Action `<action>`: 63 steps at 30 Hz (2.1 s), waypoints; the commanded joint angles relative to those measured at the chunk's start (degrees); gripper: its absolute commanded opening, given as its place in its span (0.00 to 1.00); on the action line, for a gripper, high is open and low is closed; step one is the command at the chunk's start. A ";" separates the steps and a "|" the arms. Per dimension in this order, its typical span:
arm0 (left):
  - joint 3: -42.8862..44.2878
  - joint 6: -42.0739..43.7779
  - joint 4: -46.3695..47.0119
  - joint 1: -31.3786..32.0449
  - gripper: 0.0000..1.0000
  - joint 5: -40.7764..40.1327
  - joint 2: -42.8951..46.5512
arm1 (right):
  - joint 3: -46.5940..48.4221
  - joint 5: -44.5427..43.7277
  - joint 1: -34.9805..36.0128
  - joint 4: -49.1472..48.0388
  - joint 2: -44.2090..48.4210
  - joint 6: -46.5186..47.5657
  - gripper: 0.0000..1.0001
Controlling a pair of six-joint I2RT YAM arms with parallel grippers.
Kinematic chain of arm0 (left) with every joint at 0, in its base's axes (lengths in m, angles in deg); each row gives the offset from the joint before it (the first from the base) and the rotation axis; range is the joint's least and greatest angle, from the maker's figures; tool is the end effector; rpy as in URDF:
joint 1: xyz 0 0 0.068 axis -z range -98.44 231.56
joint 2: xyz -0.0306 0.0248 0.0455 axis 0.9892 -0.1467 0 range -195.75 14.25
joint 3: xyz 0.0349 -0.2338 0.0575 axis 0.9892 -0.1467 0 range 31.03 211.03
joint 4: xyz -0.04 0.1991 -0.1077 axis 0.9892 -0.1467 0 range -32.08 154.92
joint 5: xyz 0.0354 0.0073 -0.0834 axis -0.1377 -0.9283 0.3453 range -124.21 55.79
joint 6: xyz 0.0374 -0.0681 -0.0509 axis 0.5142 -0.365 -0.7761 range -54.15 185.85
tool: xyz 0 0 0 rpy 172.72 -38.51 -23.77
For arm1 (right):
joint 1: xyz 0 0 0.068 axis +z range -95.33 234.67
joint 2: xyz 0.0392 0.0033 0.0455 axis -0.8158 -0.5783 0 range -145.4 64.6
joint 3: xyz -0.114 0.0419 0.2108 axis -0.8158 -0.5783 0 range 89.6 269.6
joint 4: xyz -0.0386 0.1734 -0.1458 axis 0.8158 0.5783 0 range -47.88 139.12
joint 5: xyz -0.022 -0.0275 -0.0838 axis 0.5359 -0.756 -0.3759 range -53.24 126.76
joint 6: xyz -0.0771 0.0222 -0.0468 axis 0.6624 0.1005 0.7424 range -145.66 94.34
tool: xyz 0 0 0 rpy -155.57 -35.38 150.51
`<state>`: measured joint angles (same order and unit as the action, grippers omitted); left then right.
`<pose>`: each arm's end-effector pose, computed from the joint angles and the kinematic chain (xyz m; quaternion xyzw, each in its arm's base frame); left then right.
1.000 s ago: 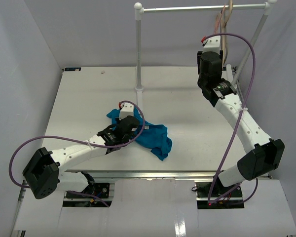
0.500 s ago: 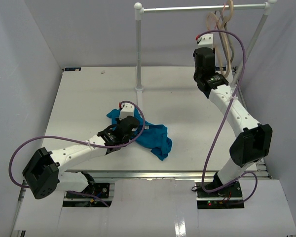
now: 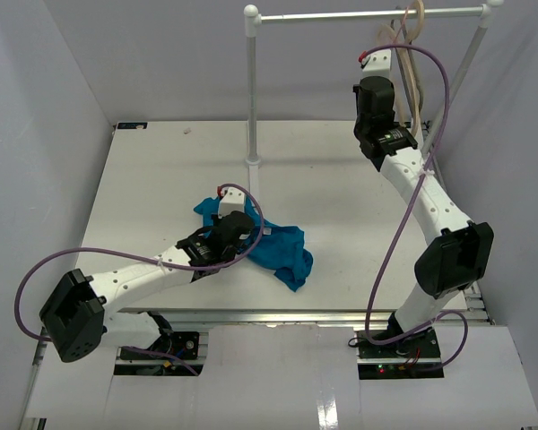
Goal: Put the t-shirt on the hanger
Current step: Pick up the hanger from the clothesline.
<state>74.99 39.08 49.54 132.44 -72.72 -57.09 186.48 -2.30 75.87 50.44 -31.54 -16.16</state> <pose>0.2061 -0.1710 0.1962 0.0514 0.8735 -0.0017 0.4842 0.3852 0.0929 0.3899 0.0247 0.7420 -0.1869 0.6433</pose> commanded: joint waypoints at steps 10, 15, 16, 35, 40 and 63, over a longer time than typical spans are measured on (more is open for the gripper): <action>0.19 0.25 0.79 0.45 0.00 -0.95 2.50 | 3.68 0.43 -0.53 -0.06 -2.27 0.06 0.21; 0.24 0.40 0.87 0.45 0.00 -0.95 2.35 | 3.93 2.07 -0.82 -0.06 -1.78 0.17 0.24; 0.24 0.40 0.79 0.45 0.00 -0.95 2.35 | 3.93 2.43 -0.90 -0.05 -1.86 0.17 0.23; 0.02 0.22 0.87 0.53 0.00 -1.34 2.45 | 1.84 11.29 -1.25 -1.40 6.05 0.51 0.08; 0.24 0.30 0.87 0.53 0.00 -1.39 1.83 | 0.00 11.77 -1.25 -2.95 8.85 1.46 0.08; 13.27 -5.88 -6.23 -2.67 0.00 8.39 -2.60 | -39.95 19.29 15.80 9.85 44.71 -18.98 0.08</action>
<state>83.11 35.72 46.65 131.84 -68.49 -58.79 154.78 17.83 87.36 59.97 4.34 -27.93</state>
